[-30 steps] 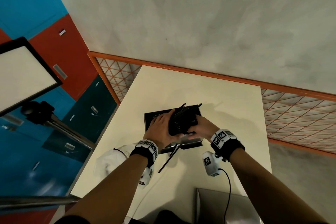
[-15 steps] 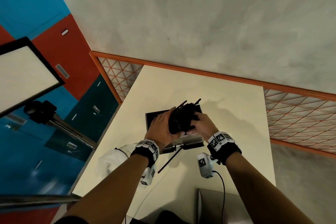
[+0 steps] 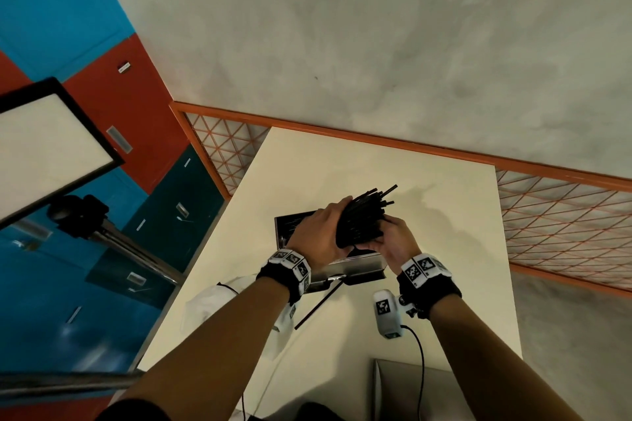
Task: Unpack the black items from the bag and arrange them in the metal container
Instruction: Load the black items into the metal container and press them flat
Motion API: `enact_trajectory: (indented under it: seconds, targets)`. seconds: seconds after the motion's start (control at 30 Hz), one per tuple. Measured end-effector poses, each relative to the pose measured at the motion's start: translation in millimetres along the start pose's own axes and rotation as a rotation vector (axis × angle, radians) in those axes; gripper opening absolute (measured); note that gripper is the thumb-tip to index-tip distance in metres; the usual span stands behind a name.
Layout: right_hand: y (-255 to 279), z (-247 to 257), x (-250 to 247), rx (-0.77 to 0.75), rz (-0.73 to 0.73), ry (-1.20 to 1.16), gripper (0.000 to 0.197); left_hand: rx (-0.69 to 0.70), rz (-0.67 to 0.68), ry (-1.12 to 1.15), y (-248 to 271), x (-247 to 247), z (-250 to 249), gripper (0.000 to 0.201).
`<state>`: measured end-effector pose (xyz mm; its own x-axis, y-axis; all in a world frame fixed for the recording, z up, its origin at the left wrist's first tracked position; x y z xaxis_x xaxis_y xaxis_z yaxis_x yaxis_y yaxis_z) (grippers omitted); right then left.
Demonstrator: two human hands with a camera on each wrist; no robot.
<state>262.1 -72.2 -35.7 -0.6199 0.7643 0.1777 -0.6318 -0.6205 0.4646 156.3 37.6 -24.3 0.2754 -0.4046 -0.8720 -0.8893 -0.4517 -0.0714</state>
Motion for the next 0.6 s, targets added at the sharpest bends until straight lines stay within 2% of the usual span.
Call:
enact_trajectory:
  seconds: [0.13, 0.27, 0.6]
  targets:
    - [2, -1, -2, 0.03, -0.018, -0.038, 0.028, 0.066, 0.029, -0.135, -7, 1, -6, 0.106]
    - [2, -2, -1, 0.052, -0.04, -0.035, 0.027, 0.07, 0.031, -0.197, -6, 3, -6, 0.108]
    - [3, 18, -8, -0.01, -0.102, -0.05, 0.027, 0.08, 0.055, -0.153, -17, -12, -21, 0.107]
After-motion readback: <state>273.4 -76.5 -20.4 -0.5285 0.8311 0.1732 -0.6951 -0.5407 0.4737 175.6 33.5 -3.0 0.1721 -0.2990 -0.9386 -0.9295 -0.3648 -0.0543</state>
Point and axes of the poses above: each hand's wrist, its own y-axis away from the middle knuckle, its own x-axis out of the palm, z = x × y, the point moved 7 cm from there along -y, towards the middle knuckle, and after that the axes turned 3 degrees about -z, right-handed, at the moved point
